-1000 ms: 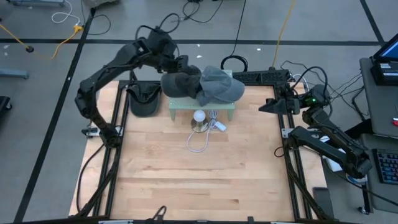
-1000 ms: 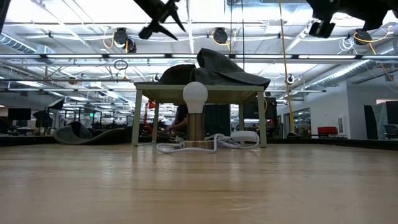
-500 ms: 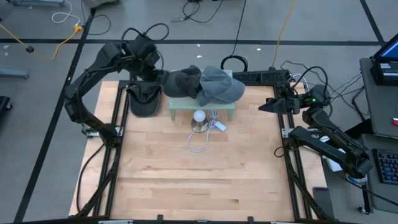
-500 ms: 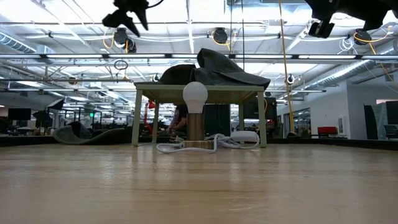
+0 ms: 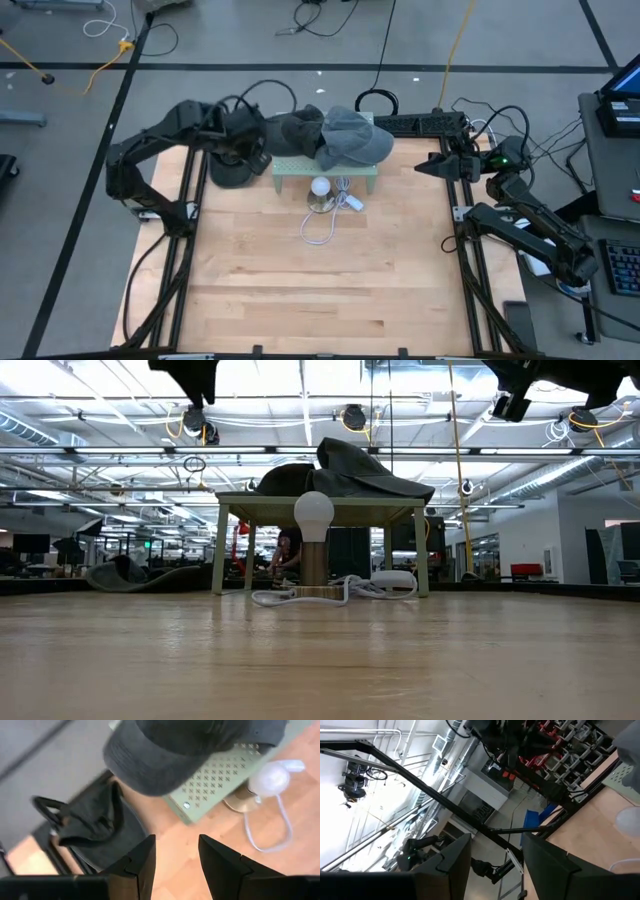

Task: Pick & Place hat
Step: Stack the black cap on the other black cap on the shelf

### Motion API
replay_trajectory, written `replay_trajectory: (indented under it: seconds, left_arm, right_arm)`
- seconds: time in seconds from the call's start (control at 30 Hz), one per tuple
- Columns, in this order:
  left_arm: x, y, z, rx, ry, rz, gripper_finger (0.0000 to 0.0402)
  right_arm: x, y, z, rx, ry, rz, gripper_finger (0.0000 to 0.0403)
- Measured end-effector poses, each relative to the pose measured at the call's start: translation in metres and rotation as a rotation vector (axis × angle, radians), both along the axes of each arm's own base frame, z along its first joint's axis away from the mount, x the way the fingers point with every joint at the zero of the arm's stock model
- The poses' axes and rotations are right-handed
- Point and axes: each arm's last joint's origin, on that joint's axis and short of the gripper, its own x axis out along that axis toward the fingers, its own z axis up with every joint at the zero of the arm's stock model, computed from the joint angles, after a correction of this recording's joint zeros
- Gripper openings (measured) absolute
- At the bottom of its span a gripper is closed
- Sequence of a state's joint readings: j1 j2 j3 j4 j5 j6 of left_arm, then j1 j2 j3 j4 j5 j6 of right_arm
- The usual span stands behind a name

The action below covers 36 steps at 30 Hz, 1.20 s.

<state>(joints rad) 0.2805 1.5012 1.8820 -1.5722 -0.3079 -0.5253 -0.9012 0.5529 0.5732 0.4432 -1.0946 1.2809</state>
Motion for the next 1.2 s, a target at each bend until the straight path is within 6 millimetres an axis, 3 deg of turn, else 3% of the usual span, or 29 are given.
replay_trajectory:
  seconds: [0.23,0.7,0.87,1.2]
  left_arm:
    - [0.010,-0.032,-0.010,0.156,0.021,0.049,0.0152]
    - [0.010,-0.058,-0.115,0.130,0.334,0.092,0.0157]
    - [0.003,-0.066,-0.146,0.131,0.397,0.139,0.0189]
    - [-0.008,-0.089,-0.200,0.232,0.341,0.189,0.0255]
  right_arm:
    - [0.000,0.000,0.000,-0.008,-0.001,-0.001,0.0169]
    - [0.000,0.000,0.000,-0.006,0.001,-0.001,0.0169]
    - [0.000,0.000,-0.001,-0.003,0.001,-0.005,0.0169]
    - [0.000,-0.001,0.000,0.006,-0.010,-0.042,0.0169]
